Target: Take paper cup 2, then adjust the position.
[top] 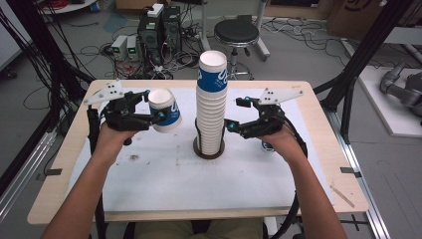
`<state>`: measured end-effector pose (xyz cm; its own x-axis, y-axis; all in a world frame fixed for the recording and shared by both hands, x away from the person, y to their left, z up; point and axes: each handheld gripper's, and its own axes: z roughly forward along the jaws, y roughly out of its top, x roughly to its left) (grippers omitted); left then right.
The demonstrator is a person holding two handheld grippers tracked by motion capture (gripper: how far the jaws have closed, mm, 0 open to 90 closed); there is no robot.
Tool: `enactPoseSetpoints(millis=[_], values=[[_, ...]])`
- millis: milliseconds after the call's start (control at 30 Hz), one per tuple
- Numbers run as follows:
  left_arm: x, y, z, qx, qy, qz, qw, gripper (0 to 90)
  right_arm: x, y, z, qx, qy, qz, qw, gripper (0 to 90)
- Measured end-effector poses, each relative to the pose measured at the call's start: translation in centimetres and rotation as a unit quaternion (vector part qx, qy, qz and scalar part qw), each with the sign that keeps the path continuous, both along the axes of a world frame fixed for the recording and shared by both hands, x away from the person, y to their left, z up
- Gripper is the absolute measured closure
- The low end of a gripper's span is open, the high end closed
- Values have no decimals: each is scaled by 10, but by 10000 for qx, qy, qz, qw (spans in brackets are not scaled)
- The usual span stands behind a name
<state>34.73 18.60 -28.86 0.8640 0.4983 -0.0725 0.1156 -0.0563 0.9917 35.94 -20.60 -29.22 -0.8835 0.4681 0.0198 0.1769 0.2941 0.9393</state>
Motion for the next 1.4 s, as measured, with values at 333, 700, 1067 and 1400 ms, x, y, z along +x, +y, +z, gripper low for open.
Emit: enactPoseSetpoints(millis=[333,700,1067,1400], values=[[-14,-3,-35,-85,191,-43,9998,269,-18,-11,-37,-103,280,-9,9996,151],[-26,-6,-54,89,262,-65,9996,269,-26,-3,-60,-230,395,34,9989,152],[-28,5,-56,87,278,88,9995,269,-28,-7,-59,-82,347,-81,9993,152],[-33,-3,-56,109,224,-71,9997,269,-35,-7,-60,-13,351,174,9992,151]])
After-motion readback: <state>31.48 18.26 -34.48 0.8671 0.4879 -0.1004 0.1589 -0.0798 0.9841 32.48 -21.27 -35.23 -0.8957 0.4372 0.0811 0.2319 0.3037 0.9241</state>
